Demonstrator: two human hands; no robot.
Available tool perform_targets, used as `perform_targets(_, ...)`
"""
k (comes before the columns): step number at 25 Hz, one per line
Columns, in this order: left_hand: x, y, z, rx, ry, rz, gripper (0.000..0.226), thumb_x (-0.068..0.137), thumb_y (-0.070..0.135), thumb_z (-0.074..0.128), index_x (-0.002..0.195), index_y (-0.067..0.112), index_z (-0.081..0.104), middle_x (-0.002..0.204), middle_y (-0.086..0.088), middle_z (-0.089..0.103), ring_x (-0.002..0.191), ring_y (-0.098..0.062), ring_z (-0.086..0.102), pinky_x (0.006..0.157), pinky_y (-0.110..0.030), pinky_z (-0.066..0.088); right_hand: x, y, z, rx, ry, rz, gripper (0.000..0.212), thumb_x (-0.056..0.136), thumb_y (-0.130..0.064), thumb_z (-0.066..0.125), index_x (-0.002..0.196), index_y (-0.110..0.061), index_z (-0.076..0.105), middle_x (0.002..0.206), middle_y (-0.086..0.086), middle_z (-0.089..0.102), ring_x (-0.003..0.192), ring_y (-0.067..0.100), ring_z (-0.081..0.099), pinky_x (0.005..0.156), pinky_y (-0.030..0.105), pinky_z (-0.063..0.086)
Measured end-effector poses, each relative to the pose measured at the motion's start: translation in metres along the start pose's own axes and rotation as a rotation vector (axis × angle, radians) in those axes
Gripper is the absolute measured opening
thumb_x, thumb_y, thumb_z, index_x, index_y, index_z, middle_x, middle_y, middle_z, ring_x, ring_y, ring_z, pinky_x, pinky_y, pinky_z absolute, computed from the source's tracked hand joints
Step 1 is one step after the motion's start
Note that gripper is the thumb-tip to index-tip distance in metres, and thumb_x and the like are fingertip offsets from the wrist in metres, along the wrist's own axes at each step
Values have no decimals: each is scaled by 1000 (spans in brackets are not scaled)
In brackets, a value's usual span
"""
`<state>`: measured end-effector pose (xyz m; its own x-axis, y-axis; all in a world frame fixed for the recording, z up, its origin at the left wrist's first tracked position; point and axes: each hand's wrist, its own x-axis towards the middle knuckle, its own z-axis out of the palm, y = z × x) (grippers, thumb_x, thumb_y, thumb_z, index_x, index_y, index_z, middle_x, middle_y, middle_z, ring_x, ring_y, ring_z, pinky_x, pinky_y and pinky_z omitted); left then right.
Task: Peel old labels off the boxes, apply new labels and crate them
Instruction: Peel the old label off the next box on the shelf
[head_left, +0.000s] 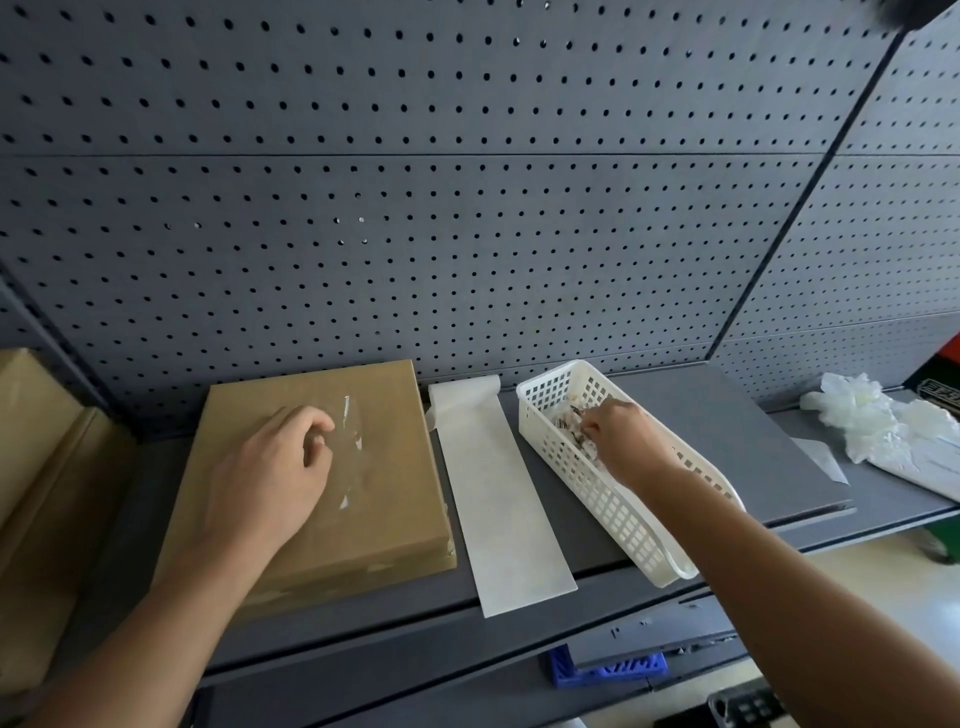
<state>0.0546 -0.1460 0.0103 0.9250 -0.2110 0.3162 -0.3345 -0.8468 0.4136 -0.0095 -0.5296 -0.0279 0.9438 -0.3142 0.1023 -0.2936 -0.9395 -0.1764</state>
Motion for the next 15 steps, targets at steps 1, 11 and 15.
perform_targets(1,0,0,0,0,1,1,17,94,16,59,99,32,60,96,18,62,76,-11,60,60,-35,54,-2,0,-1,4,-15,-10,47,89,7,55,56,-24,44,68,-6,48,56,9,50,50,26,46)
perform_targets(11,-2,3,-7,-6,10,10,17,92,12,59,98,28,62,94,14,66,67,-10,58,56,-33,49,-7,-2,-47,253,-9,118,11,88,-13,63,86,-16,73,86,0,72,72,18,66,70,35,60)
perform_targets(15,-4,9,-15,-3,23,7,16,93,11,59,98,26,63,94,14,65,61,-6,55,51,-27,39,-7,-4,-58,305,12,158,29,82,-4,49,58,-16,60,65,-2,65,50,9,49,43,17,40)
